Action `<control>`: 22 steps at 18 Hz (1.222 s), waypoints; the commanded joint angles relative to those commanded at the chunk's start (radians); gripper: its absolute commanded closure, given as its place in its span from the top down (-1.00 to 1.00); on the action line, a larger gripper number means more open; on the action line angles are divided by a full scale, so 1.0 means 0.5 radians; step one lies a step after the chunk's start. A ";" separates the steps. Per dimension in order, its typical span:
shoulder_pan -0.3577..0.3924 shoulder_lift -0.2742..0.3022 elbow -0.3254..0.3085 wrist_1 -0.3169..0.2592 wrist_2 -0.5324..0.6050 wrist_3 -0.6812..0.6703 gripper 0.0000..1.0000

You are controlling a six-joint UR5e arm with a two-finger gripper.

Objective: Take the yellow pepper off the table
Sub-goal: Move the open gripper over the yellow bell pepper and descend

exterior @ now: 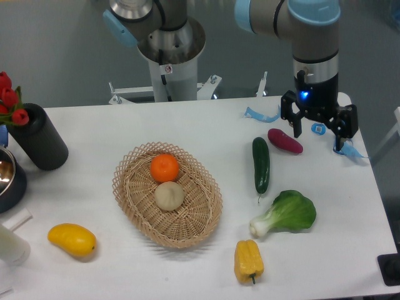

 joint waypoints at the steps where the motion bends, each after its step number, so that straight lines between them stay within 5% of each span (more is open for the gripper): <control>1: 0.000 -0.003 -0.003 0.015 0.003 0.003 1.00; 12: -0.028 -0.061 -0.037 0.012 0.000 -0.107 1.00; 18: -0.199 -0.236 0.052 0.012 -0.009 -0.548 1.00; 22: -0.349 -0.515 0.279 0.061 -0.006 -1.033 1.00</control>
